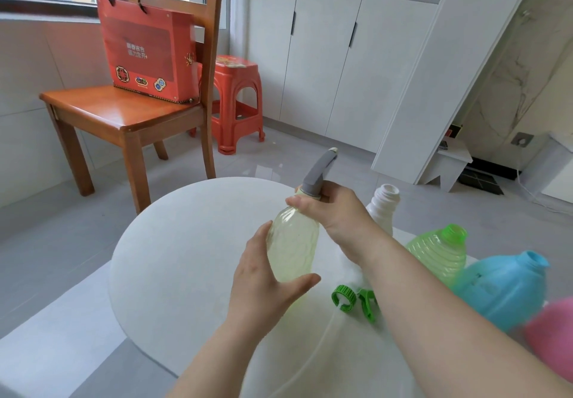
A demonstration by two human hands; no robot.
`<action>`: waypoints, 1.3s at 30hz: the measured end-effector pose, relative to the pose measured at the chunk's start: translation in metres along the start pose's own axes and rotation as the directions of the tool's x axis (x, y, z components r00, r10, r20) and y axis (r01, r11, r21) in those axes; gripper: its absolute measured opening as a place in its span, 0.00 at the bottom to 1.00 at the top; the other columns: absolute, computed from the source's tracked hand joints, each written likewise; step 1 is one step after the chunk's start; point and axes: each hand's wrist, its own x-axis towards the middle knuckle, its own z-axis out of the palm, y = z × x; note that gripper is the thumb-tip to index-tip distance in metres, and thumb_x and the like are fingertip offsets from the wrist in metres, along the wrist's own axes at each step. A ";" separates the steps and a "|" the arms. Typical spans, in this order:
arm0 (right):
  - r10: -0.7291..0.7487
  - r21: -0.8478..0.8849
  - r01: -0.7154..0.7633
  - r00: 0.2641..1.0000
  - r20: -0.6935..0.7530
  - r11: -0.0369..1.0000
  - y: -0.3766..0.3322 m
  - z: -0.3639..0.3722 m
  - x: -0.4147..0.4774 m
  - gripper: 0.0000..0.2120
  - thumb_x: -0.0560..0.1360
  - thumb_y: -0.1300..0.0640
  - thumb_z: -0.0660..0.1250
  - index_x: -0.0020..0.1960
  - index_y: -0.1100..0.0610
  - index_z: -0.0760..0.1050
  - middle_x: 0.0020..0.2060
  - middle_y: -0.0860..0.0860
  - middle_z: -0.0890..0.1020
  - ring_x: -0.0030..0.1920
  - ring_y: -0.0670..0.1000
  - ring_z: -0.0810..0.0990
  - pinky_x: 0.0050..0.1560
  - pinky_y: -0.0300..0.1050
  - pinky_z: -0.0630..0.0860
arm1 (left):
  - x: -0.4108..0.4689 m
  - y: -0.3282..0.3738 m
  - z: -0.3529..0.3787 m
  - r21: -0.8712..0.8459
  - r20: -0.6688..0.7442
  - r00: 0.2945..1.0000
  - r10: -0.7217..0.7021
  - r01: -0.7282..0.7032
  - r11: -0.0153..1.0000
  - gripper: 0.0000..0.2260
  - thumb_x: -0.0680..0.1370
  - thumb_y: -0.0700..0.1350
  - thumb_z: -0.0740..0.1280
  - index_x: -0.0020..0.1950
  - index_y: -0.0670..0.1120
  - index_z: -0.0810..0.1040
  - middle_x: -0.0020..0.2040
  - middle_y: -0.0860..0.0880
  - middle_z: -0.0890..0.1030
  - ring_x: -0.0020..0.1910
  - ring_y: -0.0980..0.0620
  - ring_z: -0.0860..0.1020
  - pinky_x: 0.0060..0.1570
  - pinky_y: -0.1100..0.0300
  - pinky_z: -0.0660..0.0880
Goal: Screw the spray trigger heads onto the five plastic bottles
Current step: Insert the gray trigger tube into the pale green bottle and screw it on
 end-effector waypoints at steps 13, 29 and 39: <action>-0.016 -0.084 0.020 0.999 0.040 0.996 -0.005 -0.010 -0.008 0.05 0.69 0.56 0.69 0.44 0.52 0.75 0.43 0.48 0.80 0.47 0.46 0.77 0.44 0.27 0.69 | 0.000 -0.012 -0.010 0.072 0.162 0.985 -0.056 0.044 0.996 0.39 0.58 0.52 0.77 0.64 0.56 0.62 0.58 0.59 0.71 0.60 0.57 0.69 0.55 0.62 0.66; 0.020 -0.114 -0.019 1.000 0.006 0.993 0.002 -0.019 -0.016 0.15 0.68 0.55 0.70 0.51 0.60 0.73 0.52 0.59 0.81 0.55 0.56 0.78 0.60 0.49 0.71 | -0.007 -0.012 0.018 0.084 0.104 0.995 0.002 -0.011 0.996 0.37 0.59 0.54 0.73 0.63 0.55 0.61 0.56 0.60 0.69 0.56 0.58 0.68 0.52 0.63 0.65; -0.024 0.043 0.019 0.992 0.121 0.999 0.003 -0.020 -0.017 0.05 0.72 0.56 0.65 0.47 0.49 0.72 0.51 0.49 0.81 0.50 0.37 0.78 0.51 0.26 0.71 | 0.000 -0.014 0.009 0.201 -0.008 0.998 0.062 -0.059 0.978 0.40 0.59 0.52 0.76 0.67 0.52 0.61 0.57 0.57 0.64 0.62 0.55 0.64 0.59 0.63 0.60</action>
